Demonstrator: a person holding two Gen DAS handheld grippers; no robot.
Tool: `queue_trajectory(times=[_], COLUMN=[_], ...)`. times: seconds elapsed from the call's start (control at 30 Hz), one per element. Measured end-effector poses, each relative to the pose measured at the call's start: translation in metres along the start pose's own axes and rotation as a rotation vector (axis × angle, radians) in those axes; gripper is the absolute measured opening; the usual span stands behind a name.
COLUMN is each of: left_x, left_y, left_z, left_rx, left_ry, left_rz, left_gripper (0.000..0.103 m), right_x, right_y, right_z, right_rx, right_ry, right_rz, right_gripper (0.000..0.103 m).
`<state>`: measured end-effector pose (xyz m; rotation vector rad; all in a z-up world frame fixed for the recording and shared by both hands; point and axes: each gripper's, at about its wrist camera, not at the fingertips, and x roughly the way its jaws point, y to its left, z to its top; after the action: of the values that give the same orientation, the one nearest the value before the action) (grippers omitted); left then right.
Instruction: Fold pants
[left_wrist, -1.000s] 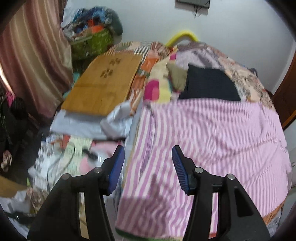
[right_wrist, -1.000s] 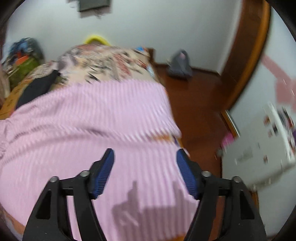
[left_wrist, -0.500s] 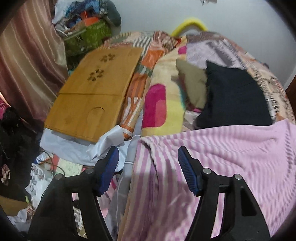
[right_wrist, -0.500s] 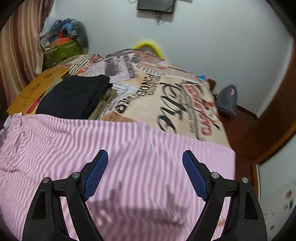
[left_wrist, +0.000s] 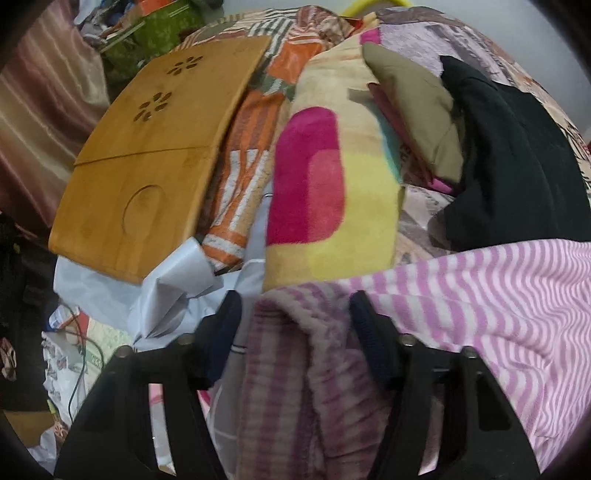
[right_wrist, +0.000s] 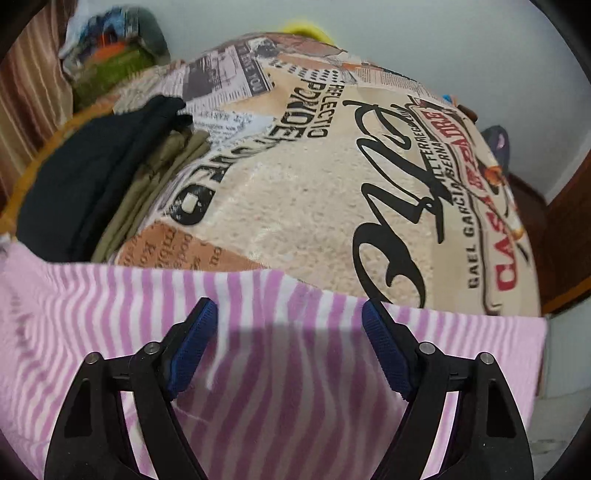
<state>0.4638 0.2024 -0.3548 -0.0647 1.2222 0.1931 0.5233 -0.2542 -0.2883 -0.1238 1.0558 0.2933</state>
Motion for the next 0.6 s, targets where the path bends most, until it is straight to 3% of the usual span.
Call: queue_trajectory(times=[0.07,0.13,0.17,0.2,0.23,0.37,0.6], left_x=[-0.002,-0.006,-0.009,-0.013,-0.017,-0.038,-0.095], left_y=[-0.005,-0.01,-0.012,-0.014,-0.014,-0.011,0.002], left_z=[0.0,-0.001,-0.002,-0.003,-0.003,-0.005,-0.011], left_rx=[0.014,0.038,0.047,0.055,0.064,0.078,0.043], left_ry=[-0.015,-0.037,-0.045,-0.056,-0.067,-0.123,-0.24], left_rz=[0.02,0.049,0.058,0.069,0.077,0.09,0.046], left_gripper=[0.045,0.035,0.034,0.031,0.029,0.025,0.021], right_x=[-0.002,-0.008,-0.008,-0.011,-0.012,-0.019,-0.069], right_y=[0.002,0.007,0.009,0.012,0.012,0.012,0.011], right_z=[-0.001,-0.002,-0.001,-0.001,0.0,0.0,-0.004], right_rx=[-0.005,-0.026,-0.033,-0.043,-0.048,-0.053,-0.024], right_ry=[-0.011,-0.022,-0.022,-0.022,-0.022,-0.041,-0.16], right_rz=[0.014,0.017,0.017,0.011,-0.001,-0.017,-0.046], right_gripper=[0.063,0.037,0.029,0.015,0.009,0.007,0.006])
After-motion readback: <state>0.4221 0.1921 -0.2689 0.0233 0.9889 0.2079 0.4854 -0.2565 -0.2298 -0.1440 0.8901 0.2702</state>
